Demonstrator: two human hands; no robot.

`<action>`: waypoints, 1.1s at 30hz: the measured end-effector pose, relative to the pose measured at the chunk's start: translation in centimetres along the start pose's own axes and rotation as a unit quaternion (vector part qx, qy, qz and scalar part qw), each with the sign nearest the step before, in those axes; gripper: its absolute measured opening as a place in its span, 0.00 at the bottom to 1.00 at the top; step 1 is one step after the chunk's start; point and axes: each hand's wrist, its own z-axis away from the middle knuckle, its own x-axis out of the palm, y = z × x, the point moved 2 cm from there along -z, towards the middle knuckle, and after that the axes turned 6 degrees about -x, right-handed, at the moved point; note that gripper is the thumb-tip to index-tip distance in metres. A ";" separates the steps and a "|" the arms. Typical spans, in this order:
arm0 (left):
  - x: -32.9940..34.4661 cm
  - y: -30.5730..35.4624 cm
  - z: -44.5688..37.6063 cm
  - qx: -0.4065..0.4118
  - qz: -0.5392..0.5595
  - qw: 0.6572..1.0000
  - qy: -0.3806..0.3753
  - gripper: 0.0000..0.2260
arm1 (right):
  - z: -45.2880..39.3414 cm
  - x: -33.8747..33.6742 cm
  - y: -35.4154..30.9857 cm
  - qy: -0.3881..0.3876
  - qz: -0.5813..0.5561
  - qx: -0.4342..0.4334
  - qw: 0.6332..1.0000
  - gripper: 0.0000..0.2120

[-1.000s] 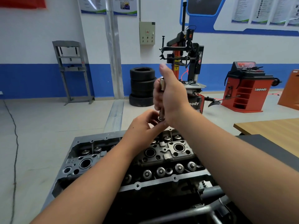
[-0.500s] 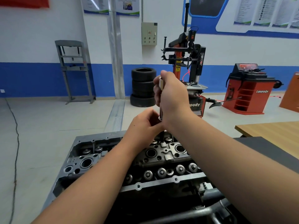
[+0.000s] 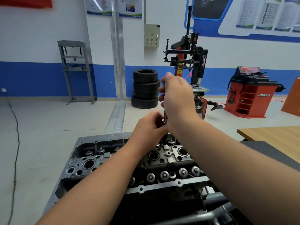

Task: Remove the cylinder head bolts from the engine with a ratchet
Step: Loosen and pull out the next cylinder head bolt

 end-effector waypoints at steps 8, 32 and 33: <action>-0.9 -0.2 0.6 0.017 0.121 0.990 -0.064 0.08 | -2.0 -0.9 -0.6 -0.254 -0.097 0.094 0.958 0.20; -1.4 -0.8 -0.1 -0.010 0.061 0.993 -0.101 0.05 | -1.7 -0.8 1.7 -0.212 -0.114 0.036 0.970 0.17; -1.4 -0.8 -0.2 -0.004 0.055 0.995 -0.084 0.04 | -1.3 -0.7 2.2 -0.180 -0.098 -0.019 0.979 0.17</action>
